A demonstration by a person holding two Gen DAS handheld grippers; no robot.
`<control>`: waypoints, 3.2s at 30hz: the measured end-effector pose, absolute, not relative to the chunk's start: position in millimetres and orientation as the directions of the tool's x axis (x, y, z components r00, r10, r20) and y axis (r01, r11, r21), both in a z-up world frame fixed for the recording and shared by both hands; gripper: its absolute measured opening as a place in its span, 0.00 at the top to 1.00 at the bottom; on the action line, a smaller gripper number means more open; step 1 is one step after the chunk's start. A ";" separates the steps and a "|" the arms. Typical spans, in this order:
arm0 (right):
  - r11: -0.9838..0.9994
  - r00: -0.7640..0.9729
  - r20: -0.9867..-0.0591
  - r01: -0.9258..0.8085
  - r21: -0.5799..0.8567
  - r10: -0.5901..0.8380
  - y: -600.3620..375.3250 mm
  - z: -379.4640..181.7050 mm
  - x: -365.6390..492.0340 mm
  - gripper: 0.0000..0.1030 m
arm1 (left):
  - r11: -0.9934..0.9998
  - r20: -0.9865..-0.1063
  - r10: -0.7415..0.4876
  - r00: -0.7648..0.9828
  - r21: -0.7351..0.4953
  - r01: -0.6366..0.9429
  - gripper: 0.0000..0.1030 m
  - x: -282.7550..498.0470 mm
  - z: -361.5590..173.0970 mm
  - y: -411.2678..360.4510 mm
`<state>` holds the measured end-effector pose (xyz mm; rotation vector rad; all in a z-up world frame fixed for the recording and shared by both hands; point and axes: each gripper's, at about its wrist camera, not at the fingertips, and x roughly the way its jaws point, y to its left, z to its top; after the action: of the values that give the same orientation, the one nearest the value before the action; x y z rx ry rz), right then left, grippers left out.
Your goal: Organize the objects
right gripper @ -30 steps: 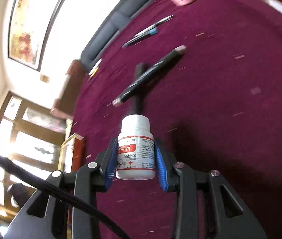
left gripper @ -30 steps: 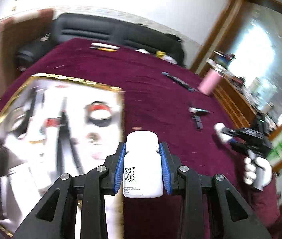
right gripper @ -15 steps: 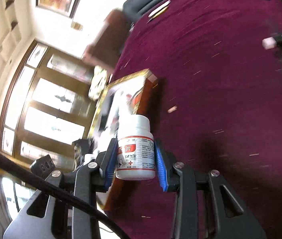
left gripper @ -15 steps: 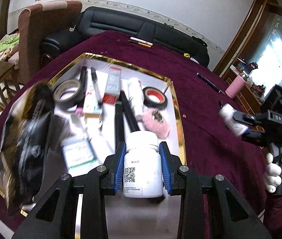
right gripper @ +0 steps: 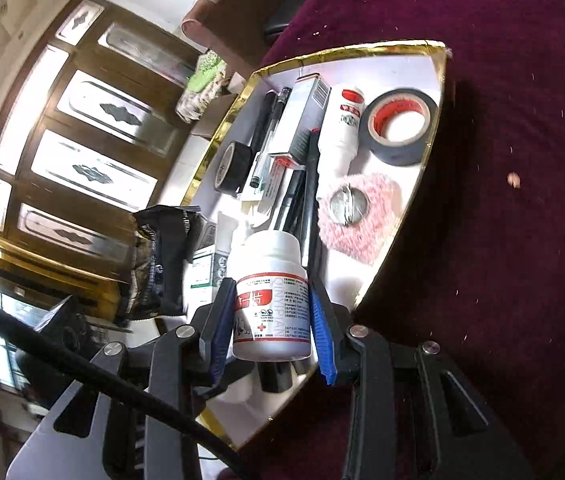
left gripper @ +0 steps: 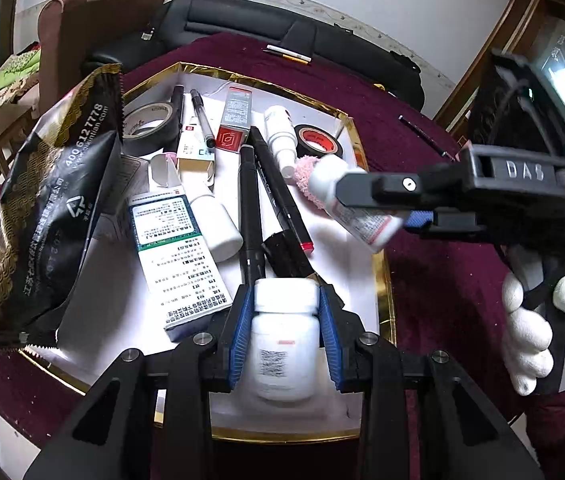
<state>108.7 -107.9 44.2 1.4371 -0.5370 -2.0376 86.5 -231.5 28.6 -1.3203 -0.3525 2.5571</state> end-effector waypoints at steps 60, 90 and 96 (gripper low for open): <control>-0.826 -0.585 -0.741 -0.200 0.526 -0.330 159.2 43.4 206.4 0.65 | -0.796 -0.649 0.604 -0.463 -0.464 -0.388 0.33 76.2 81.6 -123.1; -0.741 -0.741 -0.643 -0.318 0.592 -0.196 273.5 64.7 179.6 0.64 | -0.852 -0.839 0.306 -0.450 -0.030 -0.522 0.34 -38.9 43.7 105.1; -0.726 -0.763 -0.621 -0.322 0.607 -0.181 290.3 57.2 177.2 0.64 | -0.848 -0.852 0.250 -0.459 0.035 -0.528 0.34 -63.1 27.0 137.2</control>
<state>177.2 290.3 57.2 1.1036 -1.1858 -2.7865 -63.1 137.2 27.0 -1.2799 0.4103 2.3120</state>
